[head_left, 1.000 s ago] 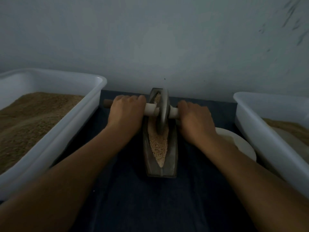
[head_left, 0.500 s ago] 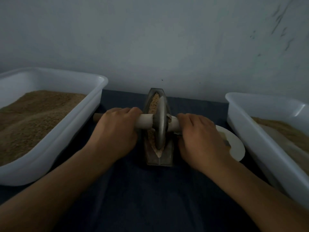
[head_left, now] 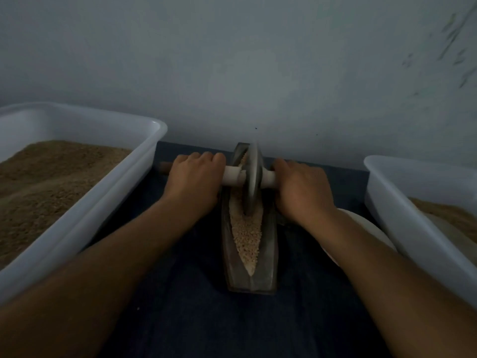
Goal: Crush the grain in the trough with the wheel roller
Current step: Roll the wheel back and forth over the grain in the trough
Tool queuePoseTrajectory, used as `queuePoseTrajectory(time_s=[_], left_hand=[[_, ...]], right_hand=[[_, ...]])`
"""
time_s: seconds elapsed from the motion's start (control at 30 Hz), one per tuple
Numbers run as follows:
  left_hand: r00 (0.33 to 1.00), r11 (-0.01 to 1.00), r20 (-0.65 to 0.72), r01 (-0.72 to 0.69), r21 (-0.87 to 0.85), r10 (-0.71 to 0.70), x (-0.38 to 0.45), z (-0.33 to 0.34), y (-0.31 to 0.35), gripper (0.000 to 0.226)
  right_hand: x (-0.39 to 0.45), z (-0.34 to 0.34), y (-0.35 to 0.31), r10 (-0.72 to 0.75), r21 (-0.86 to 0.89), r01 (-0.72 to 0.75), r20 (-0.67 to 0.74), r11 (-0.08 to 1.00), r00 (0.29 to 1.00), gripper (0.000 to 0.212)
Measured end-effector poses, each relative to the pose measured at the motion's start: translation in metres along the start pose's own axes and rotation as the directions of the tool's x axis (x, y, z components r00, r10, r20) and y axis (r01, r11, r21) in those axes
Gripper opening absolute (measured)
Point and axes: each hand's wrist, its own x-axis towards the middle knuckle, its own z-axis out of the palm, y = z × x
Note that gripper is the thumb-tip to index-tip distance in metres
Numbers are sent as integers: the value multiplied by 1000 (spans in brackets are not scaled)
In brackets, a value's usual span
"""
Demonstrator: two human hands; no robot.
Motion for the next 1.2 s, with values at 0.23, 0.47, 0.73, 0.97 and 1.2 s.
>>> queuePoseTrajectory(time_s=[0.23, 0.47, 0.73, 0.97, 1.2], left_hand=[[999, 999, 29, 42, 16, -42, 27, 3, -4, 21], [999, 998, -35, 23, 61, -21, 10, 5, 1, 25], [991, 999, -124, -47, 14, 48, -36, -14, 7, 27], [963, 985, -238, -154, -83, 130, -76, -43, 17, 31], [978, 992, -186, -110, -59, 97, -70, -36, 15, 29]], right_hand=[[39, 13, 11, 30, 74, -30, 10, 997, 1000, 25], [20, 11, 4, 35, 25, -34, -56, 999, 998, 10], [-39, -10, -10, -12, 40, 17, -129, 999, 992, 11], [-86, -25, -12, 12, 139, 12, -172, 990, 985, 30], [-65, -18, -13, 29, 133, -8, -157, 991, 987, 22]])
